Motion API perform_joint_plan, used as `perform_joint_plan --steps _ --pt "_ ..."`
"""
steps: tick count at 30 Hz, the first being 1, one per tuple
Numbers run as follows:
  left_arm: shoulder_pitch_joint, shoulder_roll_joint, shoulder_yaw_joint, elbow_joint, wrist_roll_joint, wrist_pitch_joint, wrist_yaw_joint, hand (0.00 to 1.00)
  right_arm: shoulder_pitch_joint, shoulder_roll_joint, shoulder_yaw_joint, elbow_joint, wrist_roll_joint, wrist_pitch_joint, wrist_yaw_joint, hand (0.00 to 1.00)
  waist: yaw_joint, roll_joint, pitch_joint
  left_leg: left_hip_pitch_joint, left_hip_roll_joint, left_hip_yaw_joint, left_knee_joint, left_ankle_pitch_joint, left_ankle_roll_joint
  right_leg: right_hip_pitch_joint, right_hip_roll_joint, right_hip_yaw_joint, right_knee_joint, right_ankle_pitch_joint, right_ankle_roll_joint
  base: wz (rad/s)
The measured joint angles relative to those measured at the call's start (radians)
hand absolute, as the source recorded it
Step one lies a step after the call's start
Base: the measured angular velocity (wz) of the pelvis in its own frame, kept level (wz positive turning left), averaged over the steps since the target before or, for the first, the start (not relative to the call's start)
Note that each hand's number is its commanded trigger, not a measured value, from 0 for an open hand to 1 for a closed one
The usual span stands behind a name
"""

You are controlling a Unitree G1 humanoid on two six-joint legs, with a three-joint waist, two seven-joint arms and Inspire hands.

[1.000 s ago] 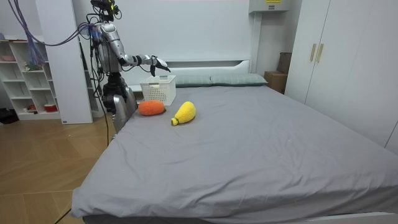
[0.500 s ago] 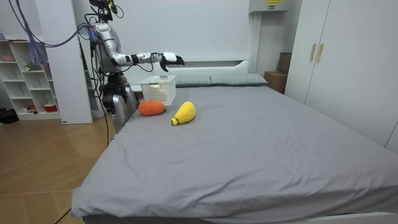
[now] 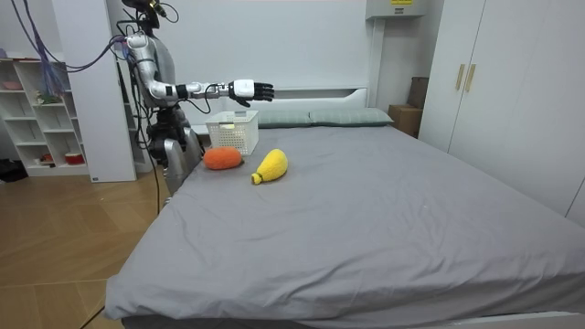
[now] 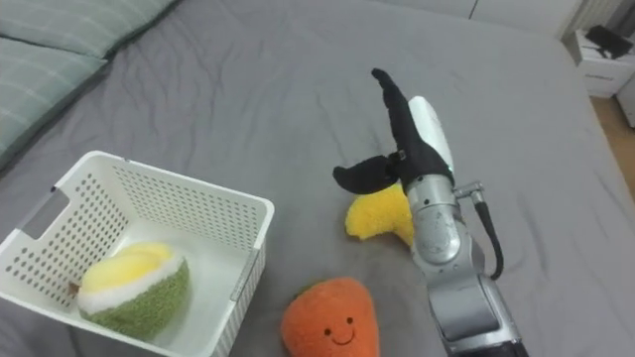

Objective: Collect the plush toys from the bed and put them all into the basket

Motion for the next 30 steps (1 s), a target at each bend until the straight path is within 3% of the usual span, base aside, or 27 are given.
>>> perform_joint_plan --steps 5,11,14,16,18,25,30 --pt "0.001 0.0 0.002 -0.001 -0.001 0.0 0.0 0.0 0.008 -0.001 -0.015 0.096 0.004 -0.006 -0.005 0.0 -0.007 -0.008 0.0053 0.009 0.0 0.002 0.006 -0.001 0.0 0.008 0.001 0.003 -0.001 0.0 0.0 0.0" --pt "0.049 0.0 0.026 -0.016 0.022 0.003 0.002 0.0 0.008 -0.025 -0.054 0.097 -0.01 -0.006 -0.01 0.0 -0.012 -0.016 0.0025 -0.004 0.001 0.006 0.006 -0.003 0.002 -0.002 0.001 0.001 -0.001 0.0 0.0 -0.01" --pt "0.069 0.008 0.018 -0.019 0.021 0.006 0.013 0.0 0.006 -0.044 -0.054 0.123 -0.001 -0.01 -0.039 0.0 -0.019 -0.026 0.0047 -0.017 0.001 -0.001 0.011 -0.003 0.002 -0.009 0.002 -0.001 0.0 0.0 0.0 0.07" --pt "0.067 0.016 0.008 -0.02 0.021 0.015 0.028 0.0 -0.016 -0.056 -0.054 0.209 0.022 -0.013 -0.068 0.0 -0.024 -0.039 0.0007 -0.041 0.001 -0.005 0.018 -0.002 0.001 -0.028 0.002 -0.001 0.001 0.001 -0.002 0.07" --pt "0.061 0.017 -0.002 -0.02 0.032 0.02 0.031 0.0 -0.046 -0.057 -0.054 0.273 0.023 -0.013 -0.078 0.0 -0.024 -0.041 0.0022 -0.066 0.002 -0.003 0.028 -0.002 0.001 -0.051 0.002 0.0 0.005 0.003 -0.004 0.0" --pt "-0.056 0.044 -0.101 -0.016 0.009 0.015 0.049 0.0 -0.307 -0.082 -0.013 0.661 0.048 -0.031 -0.12 0.0 -0.024 -0.057 0.0103 -0.177 0.003 -0.006 0.04 0.018 -0.002 -0.165 0.0 -0.016 0.017 0.017 -0.015 0.03" --pt "-0.098 0.047 -0.15 -0.018 -0.028 -0.01 0.05 0.0 -0.343 -0.089 -0.009 0.709 0.05 -0.045 -0.123 0.0 -0.02 -0.061 0.0149 -0.217 0.004 -0.009 0.038 0.019 -0.002 -0.208 0.0 -0.022 0.015 0.017 -0.015 0.03"
